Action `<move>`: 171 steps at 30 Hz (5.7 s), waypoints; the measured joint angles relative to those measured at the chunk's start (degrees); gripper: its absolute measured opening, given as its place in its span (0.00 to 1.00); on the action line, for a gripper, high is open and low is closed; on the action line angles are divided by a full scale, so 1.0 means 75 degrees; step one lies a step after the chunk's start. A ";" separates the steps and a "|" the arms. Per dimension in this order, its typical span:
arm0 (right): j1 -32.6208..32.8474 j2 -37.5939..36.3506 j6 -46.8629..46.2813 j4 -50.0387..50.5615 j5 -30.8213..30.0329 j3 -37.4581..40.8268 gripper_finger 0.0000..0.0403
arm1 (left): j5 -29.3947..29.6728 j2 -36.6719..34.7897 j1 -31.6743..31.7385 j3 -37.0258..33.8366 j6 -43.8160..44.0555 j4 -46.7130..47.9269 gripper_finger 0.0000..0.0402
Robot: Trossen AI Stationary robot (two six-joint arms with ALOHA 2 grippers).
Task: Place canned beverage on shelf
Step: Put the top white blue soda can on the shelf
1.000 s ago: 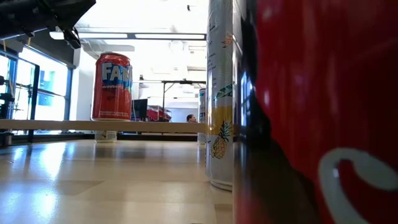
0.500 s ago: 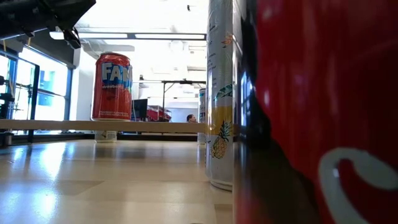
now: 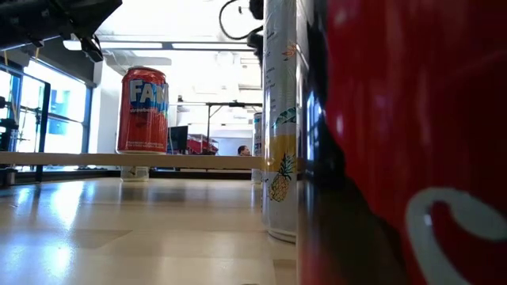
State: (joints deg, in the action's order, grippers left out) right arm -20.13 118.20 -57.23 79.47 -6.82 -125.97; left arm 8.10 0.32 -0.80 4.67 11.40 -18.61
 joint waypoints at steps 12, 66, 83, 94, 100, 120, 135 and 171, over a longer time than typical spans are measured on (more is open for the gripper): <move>-0.0379 0.1328 0.0653 -0.0575 0.0206 -0.0906 0.89 | -0.0001 0.0000 0.0003 0.0000 0.0000 -0.0001 0.02; -0.0412 0.1333 0.2558 -0.0633 -0.0037 -0.0815 0.89 | 0.0000 0.0000 0.0003 0.0000 -0.0001 0.0000 0.02; -0.0651 0.1342 0.2970 -0.1238 0.0546 -0.0314 0.87 | 0.0000 0.0000 0.0002 0.0002 -0.0002 0.0003 0.02; -0.0480 0.1342 0.2505 -0.1371 0.0541 -0.0324 0.59 | 0.0000 0.0000 0.0001 0.0000 0.0000 0.0003 0.02; -0.0456 0.1333 0.2430 -0.1221 0.0532 -0.0332 0.59 | 0.0000 0.0000 0.0003 0.0000 0.0000 0.0001 0.02; -0.0315 0.1333 0.1952 -0.1309 0.0457 -0.0344 0.59 | 0.0000 0.0000 0.0001 0.0002 -0.0002 0.0000 0.02; 0.0274 0.0957 0.1656 -0.0715 -0.0130 -0.1201 0.59 | -0.0003 0.0000 0.0003 0.0003 0.0000 0.0015 0.02; 0.2924 0.0655 0.2293 -0.0814 -0.0495 -0.1084 0.63 | 0.0000 0.0006 0.0003 0.0003 0.0000 0.0111 0.02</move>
State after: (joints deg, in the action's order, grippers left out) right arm 1.80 123.11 -40.03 73.37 -10.54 -134.10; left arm 8.10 0.36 -0.78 4.69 11.40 -17.78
